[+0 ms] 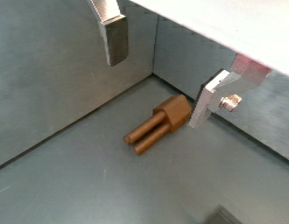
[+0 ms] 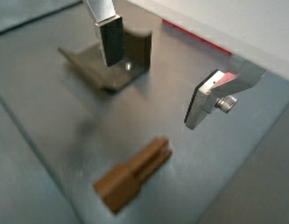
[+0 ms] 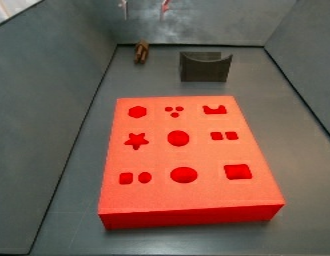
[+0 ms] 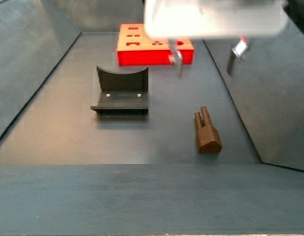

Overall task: Pick up the 3 prong object. Move up. Rotate the 3 prong object. Place the 3 prong object on the fixture. Regrasp the 3 prong object. Move to above the board. Insert the 3 prong object.
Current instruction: Pick up the 3 prong object.

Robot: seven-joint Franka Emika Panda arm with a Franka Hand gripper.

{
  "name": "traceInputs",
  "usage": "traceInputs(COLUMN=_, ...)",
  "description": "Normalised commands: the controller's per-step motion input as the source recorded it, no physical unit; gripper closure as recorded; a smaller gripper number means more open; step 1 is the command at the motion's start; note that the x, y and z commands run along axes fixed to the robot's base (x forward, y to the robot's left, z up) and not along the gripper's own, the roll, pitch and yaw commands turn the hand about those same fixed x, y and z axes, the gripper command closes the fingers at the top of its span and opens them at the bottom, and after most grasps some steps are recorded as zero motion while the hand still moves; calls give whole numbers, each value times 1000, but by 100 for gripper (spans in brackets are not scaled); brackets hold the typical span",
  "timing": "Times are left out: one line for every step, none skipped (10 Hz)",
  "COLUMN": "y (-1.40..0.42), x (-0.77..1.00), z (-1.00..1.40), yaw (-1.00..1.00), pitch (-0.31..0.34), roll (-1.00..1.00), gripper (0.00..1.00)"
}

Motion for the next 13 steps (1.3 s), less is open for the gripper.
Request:
traceInputs(y=437, x=-526, z=-689, yaw=-40, pitch=-116, roll=77, gripper=0)
traceInputs(y=443, x=-491, z=-640, yaw=-83, pitch=-99, roll=37, gripper=0)
traceInputs(y=420, x=-474, z=-543, yaw=-114, pitch=-84, roll=0, gripper=0)
traceInputs(y=357, x=-469, z=-431, yaw=-174, pitch=-77, roll=0, gripper=0)
traceInputs(y=249, x=-500, z=-489, yaw=-223, pitch=-90, roll=0, gripper=0)
traceInputs(y=283, x=-414, z=-543, yaw=-206, pitch=-77, roll=0, gripper=0)
traceInputs(y=289, x=-234, z=-526, yaw=-183, pitch=-109, roll=-20, gripper=0)
traceInputs(y=331, x=146, z=-314, yaw=-220, pitch=-119, roll=-204, gripper=0)
traceInputs(y=334, x=417, z=0, yaw=-283, pitch=-81, roll=-239, gripper=0)
traceInputs(y=346, x=414, z=60, yaw=-317, pitch=-136, roll=-289, gripper=0)
traceInputs(y=291, x=354, z=-191, yaw=-383, pitch=-129, roll=-214, gripper=0)
traceInputs(y=240, x=197, z=-471, yaw=-309, pitch=-147, roll=-151, gripper=0)
traceInputs(y=69, x=60, z=-806, yaw=-257, pitch=-164, roll=-43, gripper=0)
